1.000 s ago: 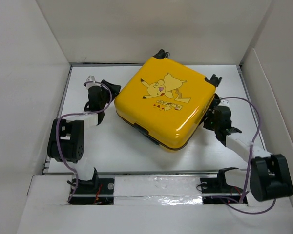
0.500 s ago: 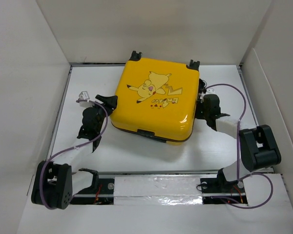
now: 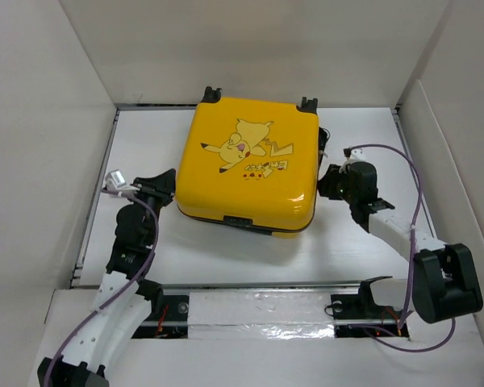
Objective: Pack the luggage
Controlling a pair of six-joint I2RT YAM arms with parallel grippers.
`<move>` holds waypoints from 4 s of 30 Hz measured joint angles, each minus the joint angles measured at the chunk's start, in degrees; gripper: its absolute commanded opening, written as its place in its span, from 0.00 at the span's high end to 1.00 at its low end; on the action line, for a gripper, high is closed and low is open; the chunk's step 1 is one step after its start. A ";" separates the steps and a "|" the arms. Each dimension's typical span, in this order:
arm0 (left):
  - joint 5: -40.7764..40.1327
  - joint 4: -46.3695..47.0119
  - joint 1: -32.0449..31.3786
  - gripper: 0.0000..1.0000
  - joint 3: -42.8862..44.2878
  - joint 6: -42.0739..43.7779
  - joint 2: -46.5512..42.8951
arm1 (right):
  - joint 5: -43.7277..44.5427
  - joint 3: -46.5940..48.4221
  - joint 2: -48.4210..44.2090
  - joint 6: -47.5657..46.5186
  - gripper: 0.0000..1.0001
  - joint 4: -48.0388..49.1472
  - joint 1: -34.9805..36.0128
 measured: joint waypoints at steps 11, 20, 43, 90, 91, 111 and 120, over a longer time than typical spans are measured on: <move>-1.38 -26.01 2.73 1.00 -16.39 -4.68 -13.29 | -6.36 -7.30 -11.96 2.75 0.88 2.08 0.15; 8.81 -17.18 2.73 1.00 -18.86 -7.10 0.13 | -6.97 -7.41 -12.61 2.69 0.84 2.40 0.15; 12.13 -4.20 0.57 1.00 -12.52 -8.02 23.85 | -7.06 -7.48 -13.99 2.62 0.81 2.21 0.22; 3.58 -22.32 1.27 0.94 -1.57 -5.90 12.85 | -7.65 -11.19 -33.81 2.84 0.59 -2.89 2.47; 3.93 -21.55 1.40 0.95 -2.16 -6.12 13.00 | -7.67 -11.19 -33.81 2.82 0.59 -2.95 2.47; 2.75 -33.35 1.27 1.00 14.29 -9.99 45.70 | -8.52 -11.63 -31.67 2.51 0.59 -2.73 3.23; -1.11 -32.54 0.92 1.00 4.52 -12.39 33.42 | -8.68 -11.91 -31.89 2.16 0.59 -2.32 3.26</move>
